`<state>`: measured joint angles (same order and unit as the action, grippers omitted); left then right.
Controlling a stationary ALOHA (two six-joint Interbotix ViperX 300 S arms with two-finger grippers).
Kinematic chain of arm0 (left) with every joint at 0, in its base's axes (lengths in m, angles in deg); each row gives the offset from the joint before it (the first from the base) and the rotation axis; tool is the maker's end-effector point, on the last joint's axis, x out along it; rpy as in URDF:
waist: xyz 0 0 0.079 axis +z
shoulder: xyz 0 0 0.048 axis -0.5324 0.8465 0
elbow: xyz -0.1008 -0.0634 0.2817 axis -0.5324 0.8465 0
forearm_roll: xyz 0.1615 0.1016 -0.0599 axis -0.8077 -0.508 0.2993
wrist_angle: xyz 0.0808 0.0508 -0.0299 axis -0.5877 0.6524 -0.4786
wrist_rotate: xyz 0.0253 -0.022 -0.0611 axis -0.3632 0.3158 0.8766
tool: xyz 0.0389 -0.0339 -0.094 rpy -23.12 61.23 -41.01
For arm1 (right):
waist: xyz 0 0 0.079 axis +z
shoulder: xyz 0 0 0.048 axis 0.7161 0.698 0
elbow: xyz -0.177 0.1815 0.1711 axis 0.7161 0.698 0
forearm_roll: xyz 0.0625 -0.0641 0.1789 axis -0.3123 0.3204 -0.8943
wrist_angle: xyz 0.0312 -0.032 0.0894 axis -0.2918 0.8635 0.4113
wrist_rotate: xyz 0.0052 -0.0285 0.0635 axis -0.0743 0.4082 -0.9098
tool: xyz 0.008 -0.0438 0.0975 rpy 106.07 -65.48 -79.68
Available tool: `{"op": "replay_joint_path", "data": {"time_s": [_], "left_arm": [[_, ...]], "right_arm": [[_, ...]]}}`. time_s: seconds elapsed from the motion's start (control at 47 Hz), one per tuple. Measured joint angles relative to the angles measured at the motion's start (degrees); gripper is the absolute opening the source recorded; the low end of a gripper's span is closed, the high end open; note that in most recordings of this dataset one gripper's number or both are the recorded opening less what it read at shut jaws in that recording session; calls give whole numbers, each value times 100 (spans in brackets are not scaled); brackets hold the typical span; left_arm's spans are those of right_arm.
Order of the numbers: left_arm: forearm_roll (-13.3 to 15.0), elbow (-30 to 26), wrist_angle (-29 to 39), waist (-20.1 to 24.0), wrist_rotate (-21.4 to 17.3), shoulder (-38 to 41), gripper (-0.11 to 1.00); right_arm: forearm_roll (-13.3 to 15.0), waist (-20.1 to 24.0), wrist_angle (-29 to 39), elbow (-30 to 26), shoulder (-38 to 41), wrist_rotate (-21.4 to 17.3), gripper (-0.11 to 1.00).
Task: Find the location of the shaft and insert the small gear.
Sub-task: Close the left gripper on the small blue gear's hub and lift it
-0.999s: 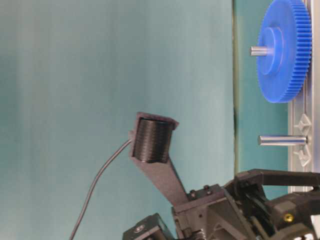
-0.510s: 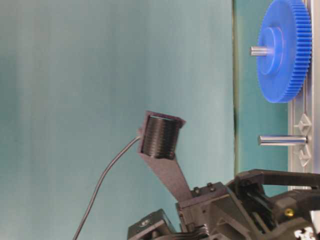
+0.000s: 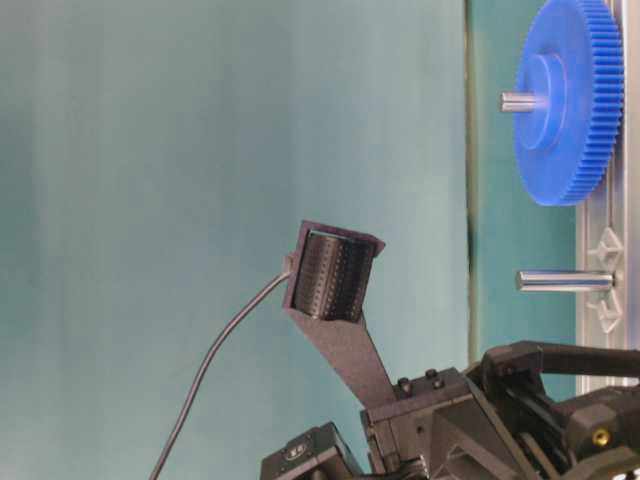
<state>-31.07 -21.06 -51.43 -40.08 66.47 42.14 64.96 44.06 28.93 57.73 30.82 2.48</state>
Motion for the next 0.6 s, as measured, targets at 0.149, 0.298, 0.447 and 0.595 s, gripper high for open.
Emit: {"op": "replay_joint_path", "data": {"time_s": [0.149,0.298,0.447,0.595], "left_arm": [[0,-44,0,0,0,18,85],[0,-44,0,0,0,70,85],[0,-44,0,0,-9,70,85],[0,-44,0,0,18,79,85]], "right_arm": [[0,0,0,0,-9,0,11],[-9,0,0,0,0,0,11],[-9,0,-9,9,-9,0,11],[0,0,-9,9,-9,0,11]]}}
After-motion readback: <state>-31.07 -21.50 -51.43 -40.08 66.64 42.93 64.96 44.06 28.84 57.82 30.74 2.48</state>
